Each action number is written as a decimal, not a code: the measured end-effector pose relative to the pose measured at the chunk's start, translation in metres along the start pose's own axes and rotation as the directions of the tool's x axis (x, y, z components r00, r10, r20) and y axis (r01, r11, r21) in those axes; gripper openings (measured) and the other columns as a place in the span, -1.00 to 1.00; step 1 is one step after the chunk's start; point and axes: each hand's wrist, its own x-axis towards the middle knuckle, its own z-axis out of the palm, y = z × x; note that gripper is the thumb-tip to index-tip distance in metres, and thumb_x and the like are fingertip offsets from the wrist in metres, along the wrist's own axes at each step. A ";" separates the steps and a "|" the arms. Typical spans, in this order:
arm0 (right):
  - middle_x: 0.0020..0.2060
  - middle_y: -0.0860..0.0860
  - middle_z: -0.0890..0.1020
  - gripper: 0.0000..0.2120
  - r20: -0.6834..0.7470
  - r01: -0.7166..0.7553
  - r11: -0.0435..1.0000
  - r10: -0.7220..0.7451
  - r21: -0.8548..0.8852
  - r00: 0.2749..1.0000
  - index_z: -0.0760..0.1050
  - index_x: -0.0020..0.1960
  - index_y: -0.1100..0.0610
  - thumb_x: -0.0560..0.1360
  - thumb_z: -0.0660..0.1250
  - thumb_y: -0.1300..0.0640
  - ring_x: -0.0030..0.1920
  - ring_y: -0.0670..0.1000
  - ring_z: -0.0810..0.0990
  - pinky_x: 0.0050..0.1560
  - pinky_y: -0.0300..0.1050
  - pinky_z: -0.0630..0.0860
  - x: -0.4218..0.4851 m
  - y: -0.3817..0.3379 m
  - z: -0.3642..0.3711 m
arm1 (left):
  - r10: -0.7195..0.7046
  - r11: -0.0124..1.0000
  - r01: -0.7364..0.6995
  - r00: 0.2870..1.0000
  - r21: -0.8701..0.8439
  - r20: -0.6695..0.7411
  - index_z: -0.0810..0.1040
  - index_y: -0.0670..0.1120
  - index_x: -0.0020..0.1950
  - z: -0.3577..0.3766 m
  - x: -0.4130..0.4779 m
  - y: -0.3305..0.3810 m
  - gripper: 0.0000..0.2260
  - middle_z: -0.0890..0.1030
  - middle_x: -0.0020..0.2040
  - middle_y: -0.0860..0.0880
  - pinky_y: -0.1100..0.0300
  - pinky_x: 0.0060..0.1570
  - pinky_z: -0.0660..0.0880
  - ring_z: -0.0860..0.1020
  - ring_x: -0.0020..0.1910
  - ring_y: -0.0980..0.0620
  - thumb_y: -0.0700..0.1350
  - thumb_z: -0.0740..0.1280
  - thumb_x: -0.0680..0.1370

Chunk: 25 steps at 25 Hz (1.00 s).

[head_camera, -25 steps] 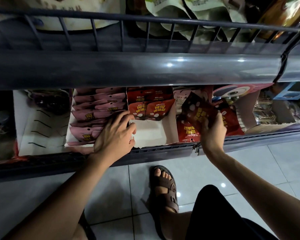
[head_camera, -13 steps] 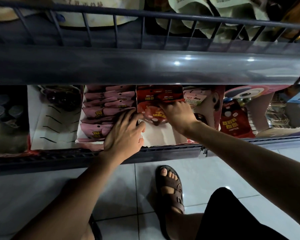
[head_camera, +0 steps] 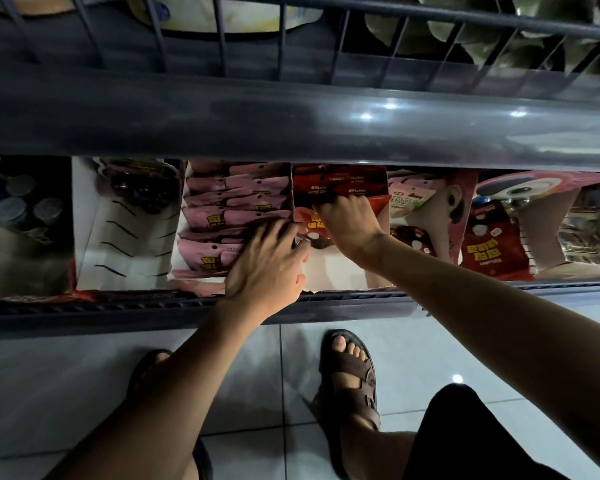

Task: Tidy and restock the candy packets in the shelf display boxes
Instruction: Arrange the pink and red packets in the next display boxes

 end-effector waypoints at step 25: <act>0.16 0.22 0.56 -0.33 0.310 -0.676 0.707 0.608 0.208 0.731 0.25 0.37 0.20 0.46 0.37 -0.18 0.20 0.24 0.50 0.16 0.08 0.45 -0.110 0.084 0.088 | -0.001 1.000 0.001 1.000 -0.032 -0.009 0.52 -0.03 0.04 -0.002 -0.003 0.001 -0.69 0.45 0.23 -0.06 -0.09 0.06 0.46 0.52 0.00 -0.16 -0.11 0.46 0.33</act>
